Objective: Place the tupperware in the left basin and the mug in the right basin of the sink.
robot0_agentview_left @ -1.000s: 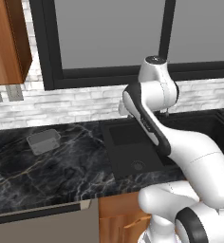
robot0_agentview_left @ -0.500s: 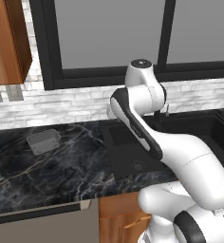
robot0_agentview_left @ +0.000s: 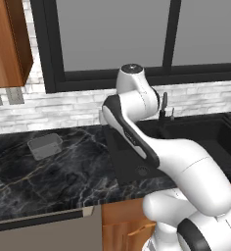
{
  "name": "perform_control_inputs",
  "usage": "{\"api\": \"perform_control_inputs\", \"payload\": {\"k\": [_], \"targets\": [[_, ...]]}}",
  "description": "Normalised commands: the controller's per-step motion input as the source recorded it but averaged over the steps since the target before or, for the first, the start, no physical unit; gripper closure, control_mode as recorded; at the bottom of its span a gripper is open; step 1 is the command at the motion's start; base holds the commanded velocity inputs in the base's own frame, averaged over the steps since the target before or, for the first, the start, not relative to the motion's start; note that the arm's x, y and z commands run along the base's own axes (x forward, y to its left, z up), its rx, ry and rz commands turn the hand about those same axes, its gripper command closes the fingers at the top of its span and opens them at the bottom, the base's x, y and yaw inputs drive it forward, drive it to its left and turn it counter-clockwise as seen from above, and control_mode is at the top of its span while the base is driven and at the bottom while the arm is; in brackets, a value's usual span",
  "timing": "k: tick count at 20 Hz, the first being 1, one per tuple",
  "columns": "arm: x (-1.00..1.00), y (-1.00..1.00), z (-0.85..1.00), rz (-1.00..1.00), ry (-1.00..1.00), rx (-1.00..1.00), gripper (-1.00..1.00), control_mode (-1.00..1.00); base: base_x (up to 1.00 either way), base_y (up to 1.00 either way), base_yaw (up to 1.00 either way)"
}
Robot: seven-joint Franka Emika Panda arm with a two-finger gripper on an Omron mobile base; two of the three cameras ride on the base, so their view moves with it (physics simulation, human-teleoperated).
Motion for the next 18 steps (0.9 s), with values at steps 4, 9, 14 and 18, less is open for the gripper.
{"api": "perform_control_inputs", "payload": {"k": [4, 9, 14, 18], "targets": [[0.04, 0.23, -0.07, 0.00, 0.00, 0.05, -1.00, -1.00, 0.00, 0.00, 0.00], [0.00, 0.17, -0.11, 0.00, 0.00, 0.05, -1.00, -1.00, 0.00, 0.00, 0.00], [0.00, 0.20, -0.12, 0.00, 0.00, 0.04, -1.00, -1.00, 0.00, 0.00, 0.00], [0.06, 0.24, -0.13, 0.00, 0.00, 0.01, -1.00, -1.00, 0.00, 0.00, 0.00]]}}
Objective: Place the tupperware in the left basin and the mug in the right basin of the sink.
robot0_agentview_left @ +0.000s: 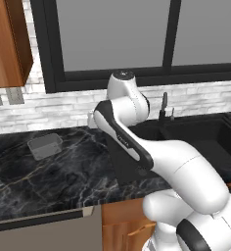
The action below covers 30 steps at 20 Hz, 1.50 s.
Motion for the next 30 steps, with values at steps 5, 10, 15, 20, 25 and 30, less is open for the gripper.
{"api": "perform_control_inputs", "payload": {"k": [5, 10, 15, 20, 25, 30], "targets": [[0.08, 0.25, -0.11, 0.00, 0.00, 0.00, -1.00, -1.00, 0.00, 0.00, 0.00], [0.10, 0.19, -0.07, 0.00, 0.00, 0.03, -1.00, -1.00, 0.00, 0.00, 0.00], [0.19, 0.15, -0.08, 0.00, 0.07, 0.05, -1.00, -1.00, 0.00, 0.00, 0.00], [0.19, 0.21, -0.14, 0.00, 0.11, 0.05, -1.00, -1.00, 0.00, 0.00, 0.00], [0.18, 0.24, -0.13, 0.00, 0.01, 0.00, -1.00, -1.00, 0.00, 0.00, 0.00], [0.20, 0.17, -0.09, 0.00, 0.02, 0.00, -1.00, -1.00, 0.00, 0.00, 0.00]]}}
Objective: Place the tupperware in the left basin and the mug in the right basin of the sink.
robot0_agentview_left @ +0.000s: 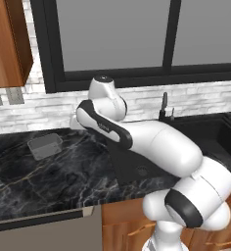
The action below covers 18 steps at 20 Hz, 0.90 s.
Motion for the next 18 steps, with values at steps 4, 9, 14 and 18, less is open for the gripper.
{"api": "perform_control_inputs", "payload": {"k": [4, 9, 14, 18], "targets": [[0.27, 0.14, -0.07, 0.00, 0.04, 0.00, -1.00, -1.00, 0.00, 0.00, 0.00], [0.25, 0.16, -0.12, 0.00, 0.14, 0.00, -1.00, -1.00, 0.00, 0.00, 0.00], [0.27, 0.20, -0.14, 0.00, 0.14, -0.03, -1.00, -1.00, 0.00, 0.00, 0.00], [0.27, 0.20, -0.12, 0.00, 0.14, -0.02, -1.00, -1.00, 0.00, 0.00, 0.00]]}}
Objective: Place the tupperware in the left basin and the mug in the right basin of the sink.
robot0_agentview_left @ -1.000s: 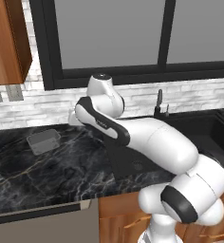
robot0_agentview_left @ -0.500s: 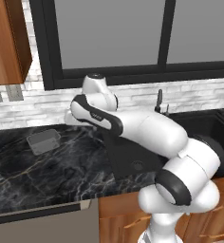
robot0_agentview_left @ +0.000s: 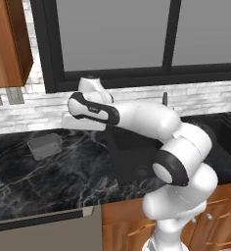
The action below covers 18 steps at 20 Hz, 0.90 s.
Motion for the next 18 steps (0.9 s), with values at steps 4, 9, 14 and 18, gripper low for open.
{"api": "perform_control_inputs", "payload": {"k": [4, 9, 14, 18], "targets": [[0.23, 0.22, -0.07, 0.00, 0.05, -0.04, -1.00, -1.00, 0.00, 0.00, 0.00], [0.19, 0.23, -0.09, 0.00, 0.00, -0.09, -1.00, -1.00, 0.00, 0.00, 0.00], [0.22, 0.20, -0.13, 0.00, 0.00, -0.10, -1.00, -1.00, 0.00, 0.00, 0.00], [0.24, 0.11, -0.17, -0.01, 0.00, -0.09, -1.00, -1.00, 0.00, 0.00, 0.00]]}}
